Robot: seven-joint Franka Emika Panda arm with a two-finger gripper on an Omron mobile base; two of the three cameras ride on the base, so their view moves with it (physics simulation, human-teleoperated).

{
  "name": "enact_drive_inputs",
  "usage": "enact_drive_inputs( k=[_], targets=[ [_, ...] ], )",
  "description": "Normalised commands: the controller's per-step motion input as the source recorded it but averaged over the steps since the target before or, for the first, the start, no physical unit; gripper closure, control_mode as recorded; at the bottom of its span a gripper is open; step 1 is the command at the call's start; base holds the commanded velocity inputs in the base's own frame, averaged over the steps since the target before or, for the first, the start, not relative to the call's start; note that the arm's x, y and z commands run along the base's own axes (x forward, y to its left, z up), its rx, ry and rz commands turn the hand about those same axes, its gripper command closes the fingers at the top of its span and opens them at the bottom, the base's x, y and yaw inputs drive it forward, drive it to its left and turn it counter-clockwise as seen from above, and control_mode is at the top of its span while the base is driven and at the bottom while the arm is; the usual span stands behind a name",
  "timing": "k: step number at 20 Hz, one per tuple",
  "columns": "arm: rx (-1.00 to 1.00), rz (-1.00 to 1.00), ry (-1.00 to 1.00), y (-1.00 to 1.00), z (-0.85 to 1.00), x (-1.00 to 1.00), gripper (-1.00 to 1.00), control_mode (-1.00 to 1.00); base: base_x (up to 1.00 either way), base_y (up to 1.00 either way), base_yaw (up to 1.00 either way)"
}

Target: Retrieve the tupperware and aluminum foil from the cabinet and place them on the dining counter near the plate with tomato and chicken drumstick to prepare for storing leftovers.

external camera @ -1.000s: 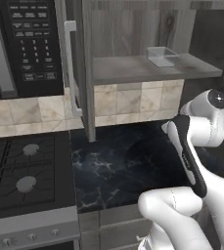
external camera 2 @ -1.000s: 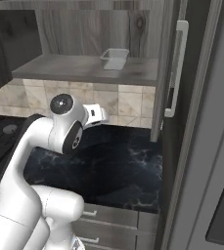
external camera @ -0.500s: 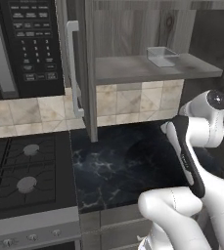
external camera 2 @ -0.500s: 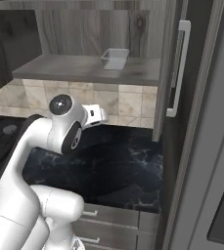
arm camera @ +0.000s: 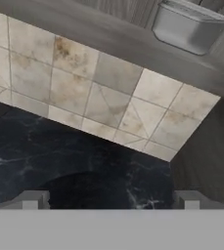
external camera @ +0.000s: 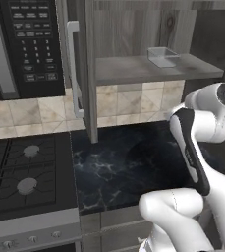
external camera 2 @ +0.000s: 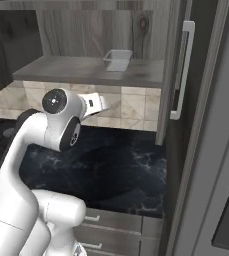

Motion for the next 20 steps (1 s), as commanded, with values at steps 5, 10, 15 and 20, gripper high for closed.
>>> enact_drive_inputs(
  k=[5,10,15,20],
  targets=[
    [0.0,-0.03,-0.05,0.1,0.8,0.2,-1.0,-1.0,0.0,0.0,0.0],
    [0.1,-0.12,-0.14,0.15,0.5,0.13,-1.0,-1.0,0.0,0.0,0.0],
    [0.36,-0.11,-0.25,0.07,0.16,0.13,-1.0,-1.0,0.0,0.0,0.0],
    [0.28,-0.01,-0.09,0.0,0.39,0.28,-1.0,-1.0,0.0,0.0,0.0]
  ],
)
